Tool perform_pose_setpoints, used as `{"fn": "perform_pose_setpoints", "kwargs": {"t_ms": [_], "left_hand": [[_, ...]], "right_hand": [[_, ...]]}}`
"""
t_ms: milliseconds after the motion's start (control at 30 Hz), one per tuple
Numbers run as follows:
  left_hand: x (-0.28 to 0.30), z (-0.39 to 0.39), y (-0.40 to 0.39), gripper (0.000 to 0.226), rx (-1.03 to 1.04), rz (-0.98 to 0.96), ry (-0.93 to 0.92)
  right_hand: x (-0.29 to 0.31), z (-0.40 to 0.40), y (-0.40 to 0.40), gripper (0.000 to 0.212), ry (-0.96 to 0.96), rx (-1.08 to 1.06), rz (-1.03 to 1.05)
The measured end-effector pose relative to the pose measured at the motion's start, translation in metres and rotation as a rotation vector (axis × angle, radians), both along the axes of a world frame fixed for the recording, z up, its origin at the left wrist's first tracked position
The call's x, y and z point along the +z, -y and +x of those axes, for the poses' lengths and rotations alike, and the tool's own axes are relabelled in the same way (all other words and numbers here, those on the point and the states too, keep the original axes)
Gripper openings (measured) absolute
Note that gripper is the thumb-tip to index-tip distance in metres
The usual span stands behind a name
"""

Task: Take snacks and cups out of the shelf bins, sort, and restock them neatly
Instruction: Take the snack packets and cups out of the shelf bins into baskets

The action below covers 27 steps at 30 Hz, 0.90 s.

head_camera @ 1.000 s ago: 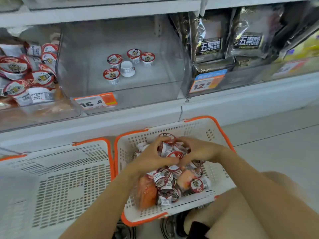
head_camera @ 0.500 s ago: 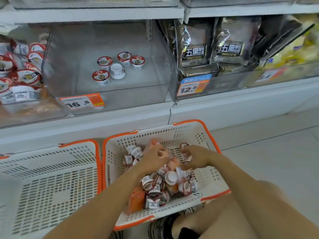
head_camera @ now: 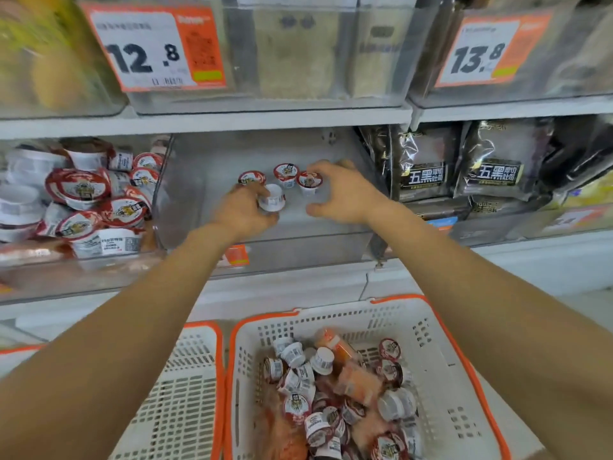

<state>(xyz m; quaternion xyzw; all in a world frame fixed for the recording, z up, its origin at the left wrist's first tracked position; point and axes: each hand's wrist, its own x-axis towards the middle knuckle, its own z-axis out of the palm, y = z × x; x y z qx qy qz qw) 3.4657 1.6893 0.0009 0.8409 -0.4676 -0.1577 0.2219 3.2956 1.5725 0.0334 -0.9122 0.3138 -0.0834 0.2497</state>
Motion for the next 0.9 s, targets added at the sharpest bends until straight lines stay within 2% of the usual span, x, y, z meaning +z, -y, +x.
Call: {"fn": "perform_pose_setpoints", "kwargs": {"t_ms": [133,200,300,367,433,500,633,800,900], "left_hand": [[-0.011,0.035,0.027,0.104,-0.013,0.358,0.147],[-0.015,0.049,0.041,0.124,0.011,0.416,0.133],[-0.027,0.066,0.057,0.142,-0.013,0.398,0.034],[-0.040,0.076,0.066,0.146,-0.039,0.346,-0.009],[-0.052,0.087,0.071,0.145,-0.072,0.263,-0.097],[-0.061,0.093,0.073,0.132,-0.101,0.194,-0.144],[-0.064,0.092,0.077,0.104,-0.086,0.092,-0.149],[-0.059,0.090,0.071,0.109,-0.108,0.153,-0.157],[-0.057,0.090,0.061,0.117,-0.119,0.228,-0.162]], "right_hand": [[-0.022,0.052,0.044,0.123,-0.264,-0.111,0.117],[-0.035,0.075,0.056,0.140,-0.305,-0.171,0.121],[-0.053,0.105,0.065,0.148,-0.325,-0.213,0.165],[-0.063,0.121,0.070,0.145,-0.357,-0.193,0.153],[-0.070,0.132,0.075,0.133,-0.321,-0.179,0.145],[-0.077,0.139,0.082,0.122,-0.261,-0.149,0.140],[-0.080,0.142,0.090,0.119,-0.190,-0.038,0.177],[-0.072,0.138,0.079,0.094,-0.137,0.013,0.406],[-0.067,0.131,0.064,0.089,-0.117,0.059,0.546]]}}
